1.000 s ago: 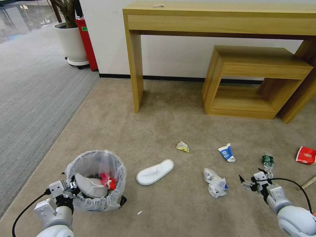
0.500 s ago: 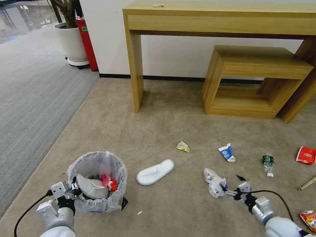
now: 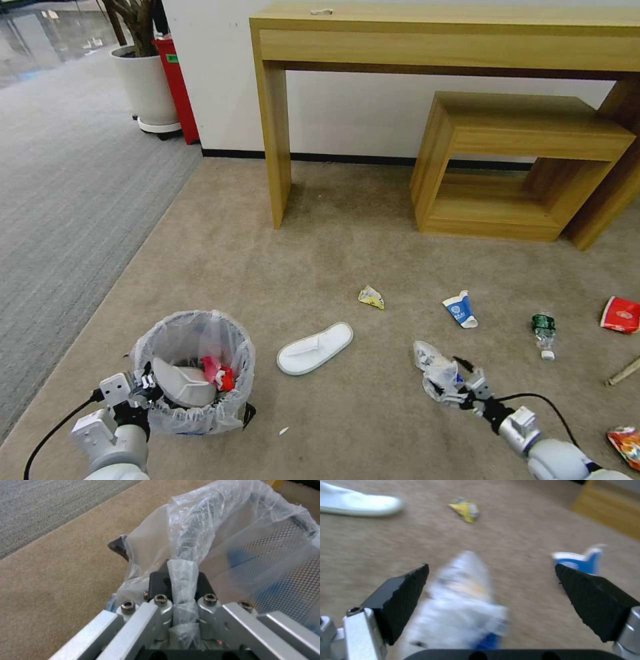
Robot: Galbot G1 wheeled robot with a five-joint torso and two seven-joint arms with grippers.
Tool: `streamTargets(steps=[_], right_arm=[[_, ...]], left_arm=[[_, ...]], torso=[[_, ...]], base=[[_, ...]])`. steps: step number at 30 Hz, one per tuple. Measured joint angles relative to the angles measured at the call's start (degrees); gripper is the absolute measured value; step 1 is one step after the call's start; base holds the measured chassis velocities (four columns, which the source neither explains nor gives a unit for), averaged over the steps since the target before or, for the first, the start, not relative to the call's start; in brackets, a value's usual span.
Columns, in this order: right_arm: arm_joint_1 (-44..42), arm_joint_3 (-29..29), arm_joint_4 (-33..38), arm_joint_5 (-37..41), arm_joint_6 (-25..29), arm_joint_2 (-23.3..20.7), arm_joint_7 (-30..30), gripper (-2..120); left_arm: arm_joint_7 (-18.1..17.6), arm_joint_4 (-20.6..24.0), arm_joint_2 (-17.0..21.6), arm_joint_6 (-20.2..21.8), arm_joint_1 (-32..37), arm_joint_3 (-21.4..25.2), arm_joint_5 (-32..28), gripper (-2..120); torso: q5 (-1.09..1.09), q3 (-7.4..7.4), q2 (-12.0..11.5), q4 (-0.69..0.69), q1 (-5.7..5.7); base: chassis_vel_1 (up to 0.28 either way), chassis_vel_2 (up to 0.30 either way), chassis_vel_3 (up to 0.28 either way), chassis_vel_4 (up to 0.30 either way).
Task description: Pick up the trash bin and place the garbage on the floor into it.
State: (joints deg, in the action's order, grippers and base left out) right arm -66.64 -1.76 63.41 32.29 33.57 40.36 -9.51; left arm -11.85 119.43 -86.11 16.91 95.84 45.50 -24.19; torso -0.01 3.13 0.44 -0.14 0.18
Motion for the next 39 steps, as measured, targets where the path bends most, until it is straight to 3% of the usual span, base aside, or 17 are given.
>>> streamTargets(steps=[3,13,27,39], right_arm=[[0.11,0.72,-2.86,-0.31,0.83,0.12,-1.01,96],[7.49,-3.72,-16.79,0.54,3.5,7.46,-8.34,96],[11.4,-5.43,-24.29,-1.5,3.51,13.04,-9.32,90],[13.09,-7.61,-25.37,-3.23,3.88,15.15,-8.4,52]], left_arm=[[0.0,-0.22,0.01,-0.06,-0.22,-0.16,0.11,2],[0.19,-0.97,-0.5,-0.38,-0.95,-0.93,0.65,2],[0.8,-2.39,-0.3,-0.94,-1.54,-1.45,0.73,2],[1.23,-3.29,-0.68,-1.4,-2.04,-1.83,1.12,2]], torso=[[0.0,0.0,0.0,-0.02,0.0],[0.03,0.0,0.0,0.02,0.0],[0.03,-0.01,0.0,0.01,0.0],[0.03,0.0,0.01,0.0,-0.01]], base=[[0.0,0.0,0.0,0.0],[0.0,0.0,0.0,0.0],[0.0,0.0,0.0,0.0],[0.0,0.0,0.0,0.0]])
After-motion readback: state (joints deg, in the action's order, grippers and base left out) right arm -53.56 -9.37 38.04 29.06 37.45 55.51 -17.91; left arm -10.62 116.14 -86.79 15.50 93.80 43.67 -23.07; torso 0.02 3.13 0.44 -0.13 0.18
